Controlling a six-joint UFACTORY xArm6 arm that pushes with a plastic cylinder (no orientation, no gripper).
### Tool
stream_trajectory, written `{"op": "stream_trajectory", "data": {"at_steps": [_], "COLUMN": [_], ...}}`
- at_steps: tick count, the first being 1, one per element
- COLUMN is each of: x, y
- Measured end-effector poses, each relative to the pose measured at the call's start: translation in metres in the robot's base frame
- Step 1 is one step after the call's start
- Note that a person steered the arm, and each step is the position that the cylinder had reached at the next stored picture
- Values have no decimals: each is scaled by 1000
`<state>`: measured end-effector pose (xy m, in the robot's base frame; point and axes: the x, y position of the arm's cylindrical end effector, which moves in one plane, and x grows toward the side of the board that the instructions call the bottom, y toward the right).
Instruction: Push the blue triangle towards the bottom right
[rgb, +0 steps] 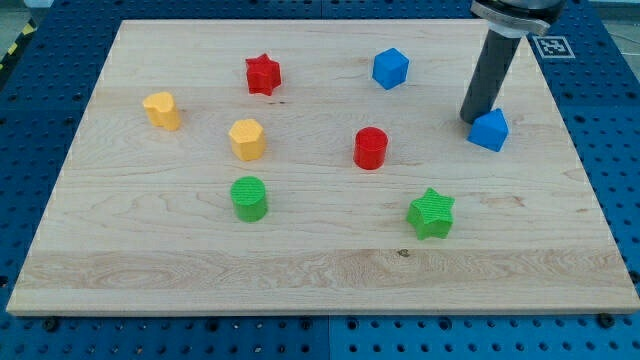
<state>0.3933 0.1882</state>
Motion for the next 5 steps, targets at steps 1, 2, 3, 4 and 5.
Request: {"op": "stream_trajectory", "data": {"at_steps": [1,2,3,4,5], "x": [10,24,26,23,24], "y": [1,4,4,11,31]}}
